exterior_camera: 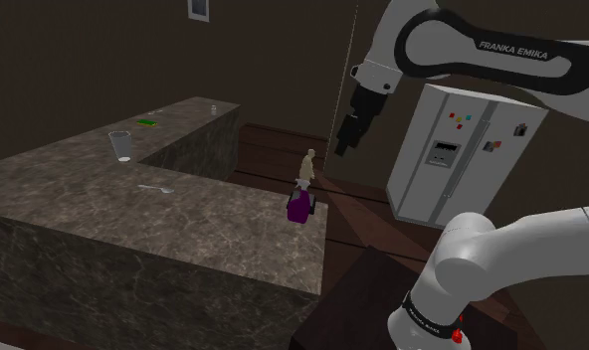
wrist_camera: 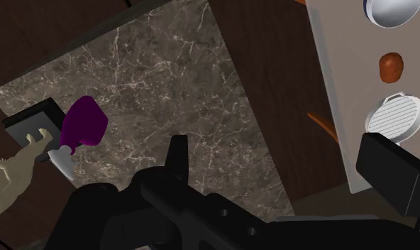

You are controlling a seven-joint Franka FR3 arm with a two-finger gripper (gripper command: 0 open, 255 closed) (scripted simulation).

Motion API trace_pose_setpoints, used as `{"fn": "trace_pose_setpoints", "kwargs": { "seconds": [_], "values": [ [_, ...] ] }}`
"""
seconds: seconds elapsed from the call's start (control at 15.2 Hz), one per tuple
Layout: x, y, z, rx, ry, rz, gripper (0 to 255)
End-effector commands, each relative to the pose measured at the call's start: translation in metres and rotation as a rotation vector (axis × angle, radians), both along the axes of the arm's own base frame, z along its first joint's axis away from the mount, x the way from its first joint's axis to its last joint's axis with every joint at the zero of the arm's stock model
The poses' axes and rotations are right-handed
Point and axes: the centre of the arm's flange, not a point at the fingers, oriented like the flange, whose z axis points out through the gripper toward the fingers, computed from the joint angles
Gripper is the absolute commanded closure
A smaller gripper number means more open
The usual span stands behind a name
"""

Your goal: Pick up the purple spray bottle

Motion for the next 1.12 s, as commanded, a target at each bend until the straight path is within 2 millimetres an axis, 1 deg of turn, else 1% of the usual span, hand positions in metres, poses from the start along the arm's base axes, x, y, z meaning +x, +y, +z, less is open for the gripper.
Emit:
{"fn": "trace_pose_setpoints", "kwargs": {
  "seconds": [0.0,1.06],
  "values": [
    [0.0,0.0,0.0,0.0,0.0,0.0,0],
    [0.111,-0.119,-0.133,-0.028,-0.002,0.114,0]
  ]
}}
